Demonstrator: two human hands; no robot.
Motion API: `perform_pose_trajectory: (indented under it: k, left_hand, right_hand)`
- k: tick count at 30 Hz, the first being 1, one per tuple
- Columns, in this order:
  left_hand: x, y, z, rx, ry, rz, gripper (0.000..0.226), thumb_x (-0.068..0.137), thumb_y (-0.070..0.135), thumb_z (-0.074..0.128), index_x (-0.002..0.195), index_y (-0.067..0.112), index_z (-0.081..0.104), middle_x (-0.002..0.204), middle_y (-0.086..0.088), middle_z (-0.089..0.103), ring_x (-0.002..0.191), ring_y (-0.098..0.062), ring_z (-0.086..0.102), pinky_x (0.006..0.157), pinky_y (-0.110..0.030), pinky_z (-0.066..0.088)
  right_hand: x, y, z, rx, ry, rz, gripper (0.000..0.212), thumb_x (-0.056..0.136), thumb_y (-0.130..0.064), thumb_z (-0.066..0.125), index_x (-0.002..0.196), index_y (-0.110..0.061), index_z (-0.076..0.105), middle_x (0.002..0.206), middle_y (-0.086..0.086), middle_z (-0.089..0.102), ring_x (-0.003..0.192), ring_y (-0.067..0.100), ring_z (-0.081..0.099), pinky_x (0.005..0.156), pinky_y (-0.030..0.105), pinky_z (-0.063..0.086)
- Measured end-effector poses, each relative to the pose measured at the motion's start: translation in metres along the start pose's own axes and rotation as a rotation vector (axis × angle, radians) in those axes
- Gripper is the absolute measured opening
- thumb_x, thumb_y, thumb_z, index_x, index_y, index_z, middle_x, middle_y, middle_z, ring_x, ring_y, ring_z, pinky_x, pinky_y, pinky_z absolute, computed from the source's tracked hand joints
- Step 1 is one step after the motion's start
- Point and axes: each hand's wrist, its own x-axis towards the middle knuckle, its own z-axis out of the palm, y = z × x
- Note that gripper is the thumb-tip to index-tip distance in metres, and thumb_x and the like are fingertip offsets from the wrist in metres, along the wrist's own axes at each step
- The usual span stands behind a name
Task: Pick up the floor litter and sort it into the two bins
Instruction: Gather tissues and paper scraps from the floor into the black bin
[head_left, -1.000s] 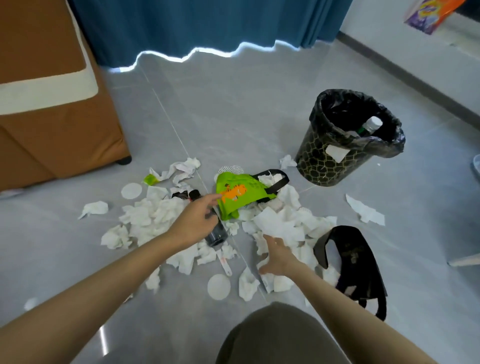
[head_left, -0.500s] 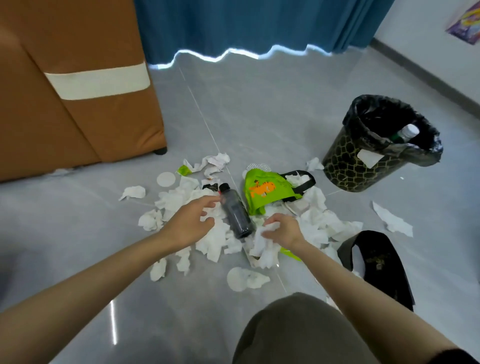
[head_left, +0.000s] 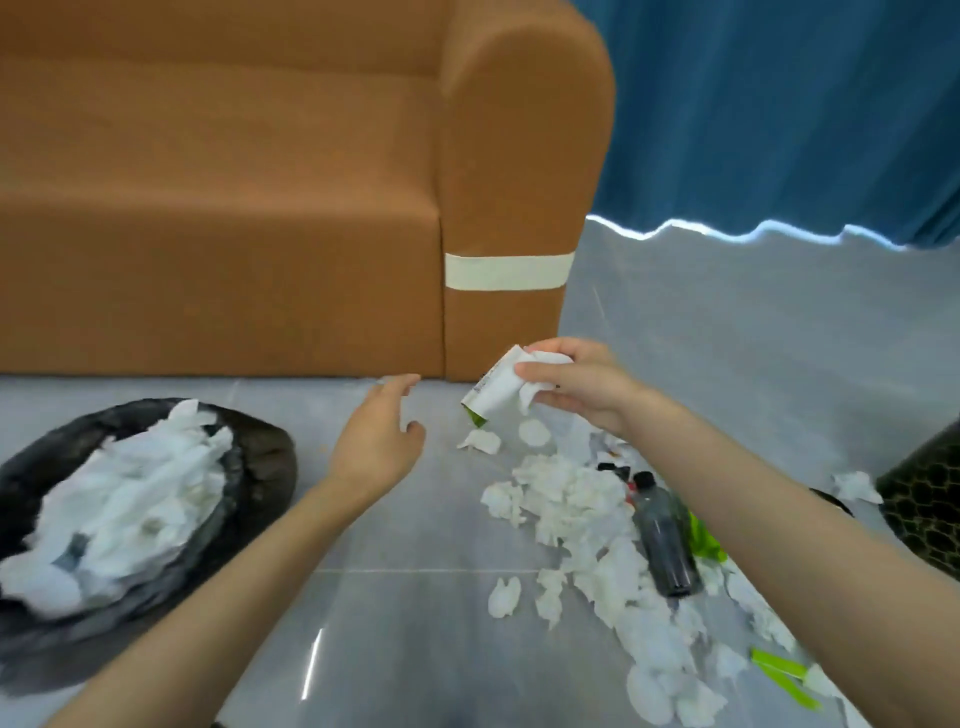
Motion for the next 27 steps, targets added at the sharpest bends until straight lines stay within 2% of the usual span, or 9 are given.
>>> perform_pose_trajectory:
  k: [4, 6, 9, 11, 16, 19, 22, 27]
  left_hand:
    - [-0.016, -0.051, -0.036, 0.18, 0.088, -0.058, 0.056, 0.089, 0.008, 0.049, 0.142, 0.018, 0.033, 0.143, -0.007, 0.036, 0.124, -0.027, 0.042, 0.096, -0.037, 0.039]
    - [-0.024, -0.075, -0.047, 0.315, 0.137, -0.102, 0.06, 0.085, 0.011, 0.05, 0.142, 0.016, 0.032, 0.14, -0.009, 0.038, 0.125, -0.029, 0.039, 0.098, -0.041, 0.04]
    - [-0.036, -0.1, -0.058, 0.559, 0.08, -0.298, 0.067, 0.085, 0.028, 0.055, 0.143, 0.012, 0.025, 0.139, -0.014, 0.035, 0.126, -0.035, 0.034, 0.097, -0.042, 0.038]
    - [-0.038, -0.112, -0.066, 0.641, -0.012, -0.413, 0.066, 0.085, 0.037, 0.058, 0.136, 0.005, 0.029, 0.132, -0.017, 0.039, 0.123, -0.036, 0.036, 0.095, -0.04, 0.039]
    - [-0.029, -0.14, -0.075, 0.587, -0.204, -0.46, 0.045, 0.086, 0.022, 0.06, 0.122, -0.001, 0.044, 0.122, -0.016, 0.054, 0.114, -0.032, 0.053, 0.089, -0.037, 0.044]
    - [-0.029, -0.139, -0.069, 0.665, -0.266, -0.43, 0.033, 0.09, 0.013, 0.05, 0.12, 0.001, 0.049, 0.122, -0.016, 0.056, 0.112, -0.031, 0.055, 0.09, -0.035, 0.045]
    - [-0.028, -0.134, -0.064, 0.643, -0.233, -0.409, 0.031, 0.092, 0.006, 0.041, 0.123, 0.001, 0.047, 0.124, -0.017, 0.055, 0.115, -0.03, 0.053, 0.091, -0.032, 0.045]
    - [-0.024, -0.112, -0.051, 0.51, -0.252, -0.289, 0.04, 0.087, 0.006, 0.05, 0.127, 0.007, 0.042, 0.124, -0.016, 0.053, 0.114, -0.03, 0.051, 0.091, -0.034, 0.044]
  right_hand:
    - [0.017, -0.01, 0.064, 0.075, -0.082, 0.019, 0.026, 0.081, -0.005, 0.07, 0.106, -0.006, 0.063, 0.099, 0.008, 0.064, 0.084, 0.013, 0.064, 0.067, 0.019, 0.058]
    - [0.022, -0.009, 0.092, 0.142, -0.107, 0.051, 0.022, 0.081, -0.003, 0.07, 0.101, -0.006, 0.063, 0.095, 0.008, 0.065, 0.081, 0.013, 0.064, 0.066, 0.019, 0.058]
    - [0.025, -0.002, 0.123, 0.294, -0.111, 0.11, 0.016, 0.081, -0.001, 0.069, 0.092, -0.008, 0.061, 0.088, 0.007, 0.064, 0.078, 0.013, 0.062, 0.063, 0.02, 0.058]
    - [0.024, 0.005, 0.135, 0.37, -0.099, 0.145, 0.017, 0.081, 0.0, 0.068, 0.094, -0.008, 0.06, 0.086, 0.007, 0.062, 0.078, 0.012, 0.061, 0.061, 0.02, 0.058]
    - [0.016, 0.024, 0.145, 0.362, -0.088, 0.192, 0.032, 0.082, -0.001, 0.068, 0.112, -0.004, 0.056, 0.087, 0.005, 0.06, 0.076, 0.011, 0.06, 0.067, 0.023, 0.059]
    - [0.013, 0.021, 0.141, 0.412, -0.057, 0.223, 0.033, 0.083, -0.001, 0.067, 0.113, -0.005, 0.056, 0.089, 0.006, 0.06, 0.079, 0.01, 0.06, 0.079, 0.026, 0.053]
    - [0.01, 0.013, 0.136, 0.451, -0.05, 0.238, 0.033, 0.082, -0.001, 0.068, 0.113, -0.006, 0.057, 0.093, 0.006, 0.06, 0.081, 0.01, 0.059, 0.079, 0.026, 0.05]
    - [0.003, 0.0, 0.124, 0.401, -0.08, 0.203, 0.028, 0.084, -0.002, 0.066, 0.11, -0.008, 0.057, 0.091, 0.006, 0.059, 0.081, 0.009, 0.058, 0.081, 0.026, 0.05]
